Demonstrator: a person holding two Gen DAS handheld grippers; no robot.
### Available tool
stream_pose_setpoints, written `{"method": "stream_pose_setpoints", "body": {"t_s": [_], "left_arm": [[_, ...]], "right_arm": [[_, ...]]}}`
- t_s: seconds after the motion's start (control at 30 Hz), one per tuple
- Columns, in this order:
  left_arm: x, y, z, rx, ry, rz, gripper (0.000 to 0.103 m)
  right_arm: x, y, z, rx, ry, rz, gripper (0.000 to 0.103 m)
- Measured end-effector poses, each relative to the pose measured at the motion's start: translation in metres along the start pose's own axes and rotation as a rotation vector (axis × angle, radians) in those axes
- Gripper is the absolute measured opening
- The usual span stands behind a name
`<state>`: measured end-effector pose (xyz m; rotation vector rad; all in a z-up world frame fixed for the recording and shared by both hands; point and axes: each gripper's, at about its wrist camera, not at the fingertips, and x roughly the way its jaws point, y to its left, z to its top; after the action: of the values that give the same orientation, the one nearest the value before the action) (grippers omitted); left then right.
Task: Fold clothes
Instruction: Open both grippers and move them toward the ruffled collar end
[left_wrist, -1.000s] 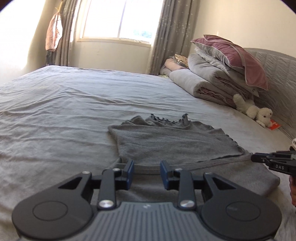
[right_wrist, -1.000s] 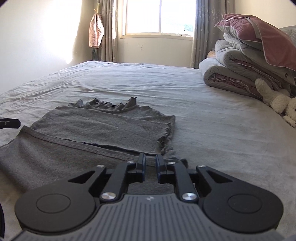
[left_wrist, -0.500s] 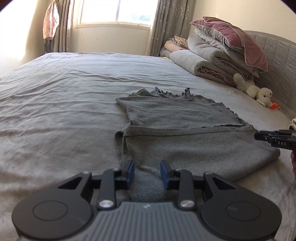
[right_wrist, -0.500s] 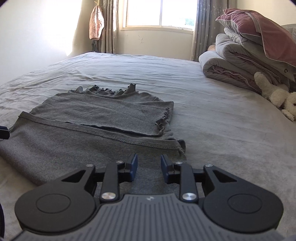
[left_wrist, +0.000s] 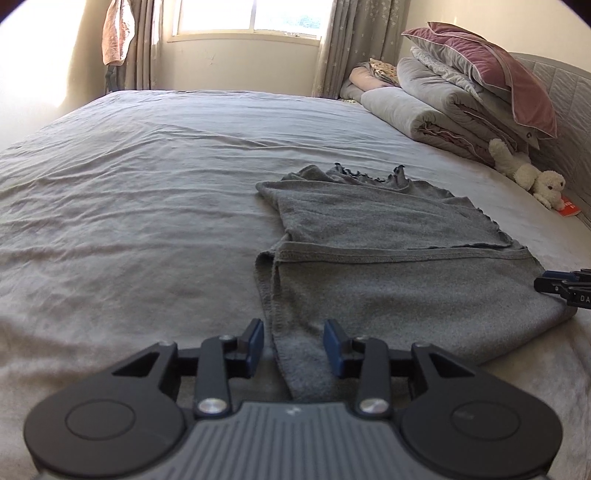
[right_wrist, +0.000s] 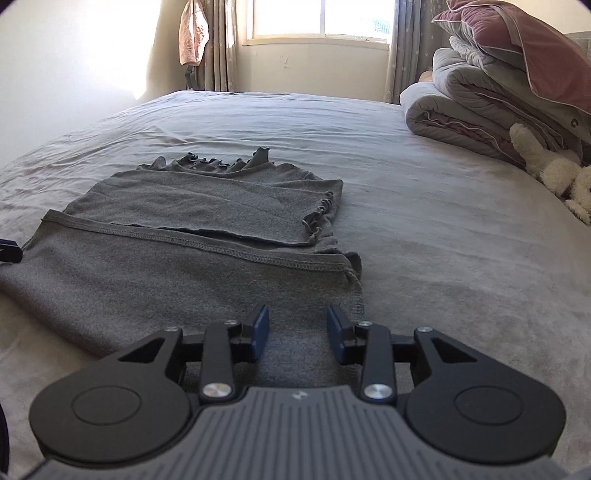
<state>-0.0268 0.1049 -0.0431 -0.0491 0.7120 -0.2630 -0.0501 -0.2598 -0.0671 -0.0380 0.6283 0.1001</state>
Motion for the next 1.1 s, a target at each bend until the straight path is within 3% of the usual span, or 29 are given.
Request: {"method": "stream_pose_setpoints", "body": {"t_s": [0.27, 0.57, 0.87, 1.1], "left_arm": [[0.007, 0.005, 0.015, -0.039, 0.0, 0.015, 0.037], [0.03, 0.004, 0.045, -0.049, 0.037, -0.053, 0.037], [0.093, 0.005, 0.103, -0.004, 0.085, -0.102, 0.037], [0.139, 0.02, 0.123, -0.009, 0.109, -0.108, 0.037]], "right_arm": [[0.003, -0.008, 0.008, 0.051, 0.004, -0.025, 0.039], [0.014, -0.013, 0.031, 0.117, 0.046, 0.069, 0.04], [0.051, -0.026, 0.088, 0.082, 0.067, 0.142, 0.041], [0.102, -0.031, 0.113, 0.006, 0.116, 0.141, 0.042]]}}
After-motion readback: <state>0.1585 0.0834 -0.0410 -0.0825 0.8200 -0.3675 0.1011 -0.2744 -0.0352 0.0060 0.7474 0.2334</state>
